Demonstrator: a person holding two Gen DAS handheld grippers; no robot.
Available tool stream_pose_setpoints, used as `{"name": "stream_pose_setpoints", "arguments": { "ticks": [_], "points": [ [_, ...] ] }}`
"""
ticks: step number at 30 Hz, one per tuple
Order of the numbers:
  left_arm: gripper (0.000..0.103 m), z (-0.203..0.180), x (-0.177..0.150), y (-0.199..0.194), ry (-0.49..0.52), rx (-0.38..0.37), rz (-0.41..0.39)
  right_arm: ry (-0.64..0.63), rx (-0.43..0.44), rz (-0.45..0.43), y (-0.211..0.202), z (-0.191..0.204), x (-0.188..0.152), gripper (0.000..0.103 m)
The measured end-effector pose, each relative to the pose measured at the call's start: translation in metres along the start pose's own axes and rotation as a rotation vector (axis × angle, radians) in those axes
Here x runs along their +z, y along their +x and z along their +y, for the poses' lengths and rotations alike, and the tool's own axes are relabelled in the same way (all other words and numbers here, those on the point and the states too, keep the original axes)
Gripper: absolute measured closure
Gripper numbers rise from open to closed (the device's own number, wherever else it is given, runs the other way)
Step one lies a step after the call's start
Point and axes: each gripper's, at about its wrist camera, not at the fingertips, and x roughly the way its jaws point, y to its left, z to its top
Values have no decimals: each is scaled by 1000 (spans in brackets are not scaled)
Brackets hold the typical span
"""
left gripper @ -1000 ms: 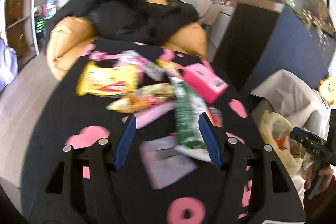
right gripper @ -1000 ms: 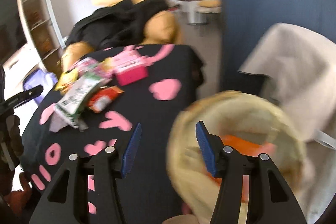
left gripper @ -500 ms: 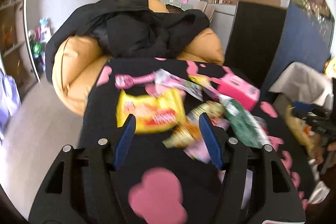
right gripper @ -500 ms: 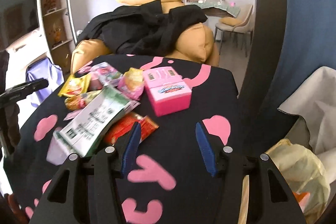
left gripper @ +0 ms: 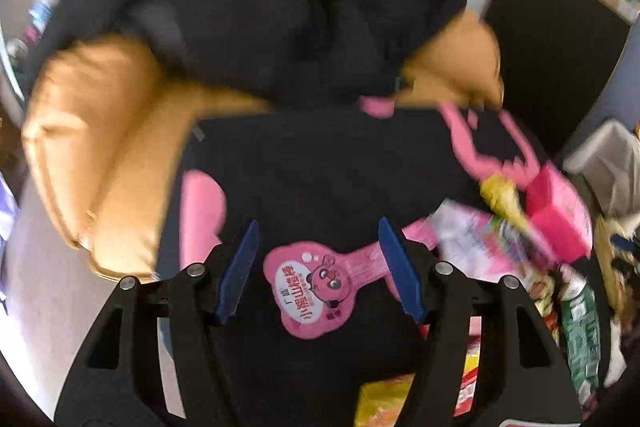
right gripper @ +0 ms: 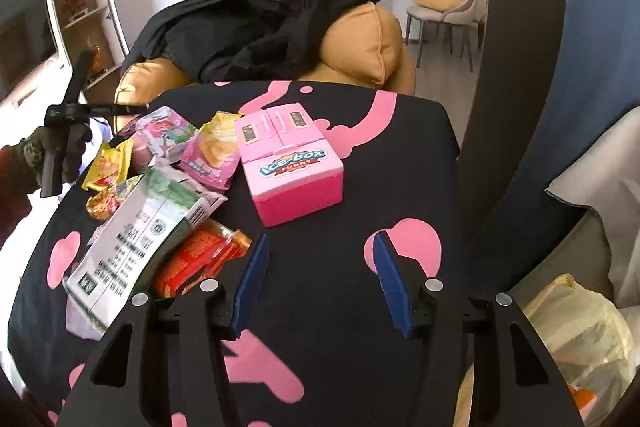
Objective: Collect trash
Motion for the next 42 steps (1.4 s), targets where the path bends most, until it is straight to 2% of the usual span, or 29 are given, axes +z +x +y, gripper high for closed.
{"name": "stream_pose_setpoints", "arguments": {
  "ticks": [3, 5, 8, 12, 14, 16, 18, 21, 24, 28, 31, 36, 38, 42],
  "points": [
    [50, -5, -7, 5, 71, -6, 24, 15, 6, 6, 7, -2, 7, 52],
    [52, -12, -17, 0, 87, -65, 48, 25, 18, 5, 9, -2, 9, 52],
    [54, -33, -36, -8, 136, -68, 62, 22, 34, 20, 15, 2, 7, 52],
    [55, -49, -57, -19, 76, -98, 49, 21, 65, 47, 25, 8, 2, 52],
    [55, -53, -64, -26, 23, -140, 43, 10, 70, 48, 25, 13, -2, 52],
    [55, -59, -68, -35, 29, -157, 23, -12, 69, 41, 22, 18, -6, 52],
    [53, -66, -71, -46, 62, -145, -10, -33, 58, 30, 16, 20, -9, 52],
    [51, -68, -67, -51, 60, -102, -36, -14, 63, 18, 10, 17, -13, 52],
    [48, -69, -57, -36, 36, -60, -16, 23, 91, 20, 8, 16, -13, 52],
    [47, -67, -47, -30, -27, -64, -2, 2, 77, 7, -1, 24, -16, 52],
    [47, -70, -52, -32, -23, -70, 14, -33, 76, 5, -4, 32, -14, 52],
    [47, -65, -66, -34, -52, -36, 28, -49, 96, -15, -1, 42, 3, 52],
    [59, -55, -72, -31, -103, -30, 34, -26, 112, -4, 6, 45, 9, 52],
    [72, -46, -77, -41, -175, -54, -21, -2, 153, 31, 9, 58, 4, 52]
  ]
}}
